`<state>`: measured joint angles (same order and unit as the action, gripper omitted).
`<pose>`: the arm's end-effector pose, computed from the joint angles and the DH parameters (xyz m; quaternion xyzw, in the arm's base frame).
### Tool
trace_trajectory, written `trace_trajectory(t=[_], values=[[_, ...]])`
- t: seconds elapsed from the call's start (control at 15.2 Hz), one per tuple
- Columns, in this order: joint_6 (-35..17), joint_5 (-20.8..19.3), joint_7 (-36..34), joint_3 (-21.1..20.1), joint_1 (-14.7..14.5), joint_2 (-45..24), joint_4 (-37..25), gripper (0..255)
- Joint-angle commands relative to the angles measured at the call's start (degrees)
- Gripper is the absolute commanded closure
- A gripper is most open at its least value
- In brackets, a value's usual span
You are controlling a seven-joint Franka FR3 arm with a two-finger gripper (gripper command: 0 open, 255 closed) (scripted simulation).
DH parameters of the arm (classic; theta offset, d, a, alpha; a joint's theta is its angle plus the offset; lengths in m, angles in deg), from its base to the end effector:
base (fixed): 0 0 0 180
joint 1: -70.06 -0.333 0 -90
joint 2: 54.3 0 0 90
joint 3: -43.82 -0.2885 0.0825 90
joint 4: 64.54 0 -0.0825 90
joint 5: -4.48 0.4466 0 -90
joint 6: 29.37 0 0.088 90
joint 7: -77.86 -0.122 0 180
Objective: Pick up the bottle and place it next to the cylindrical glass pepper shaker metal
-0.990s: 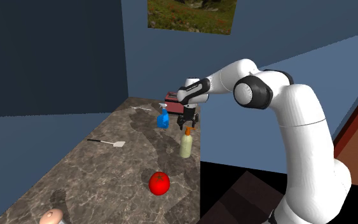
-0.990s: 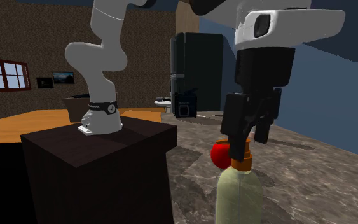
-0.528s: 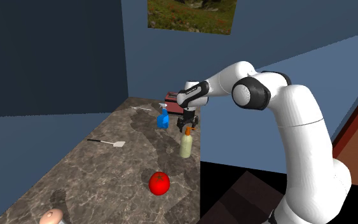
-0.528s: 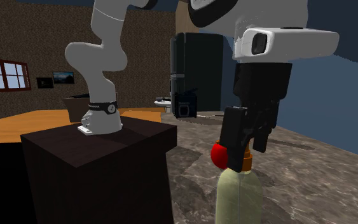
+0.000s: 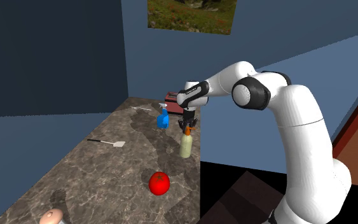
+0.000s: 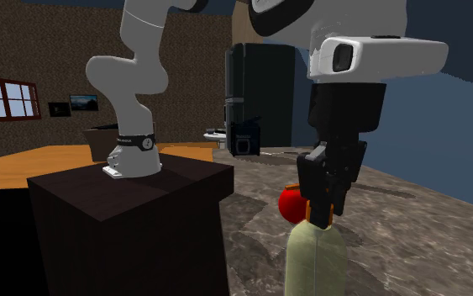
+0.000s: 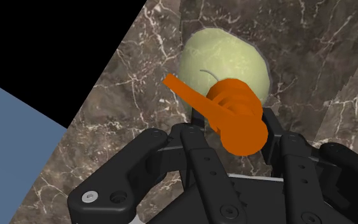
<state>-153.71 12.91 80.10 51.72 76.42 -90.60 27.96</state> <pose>0.6975 -0.1631 0.1762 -0.9899 0.1363 0.0320 0.0229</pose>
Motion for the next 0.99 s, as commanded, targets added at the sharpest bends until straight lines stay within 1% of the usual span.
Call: trace_trajectory(t=[0.0,0.33,0.92], values=[[0.0,0.0,0.0,0.0,0.0,-0.02,0.01,255],[0.0,0.0,0.0,0.0,0.0,-0.01,0.01,255],[4.98,-0.7,-0.56,0.44,-0.24,3.74,-1.24,255]])
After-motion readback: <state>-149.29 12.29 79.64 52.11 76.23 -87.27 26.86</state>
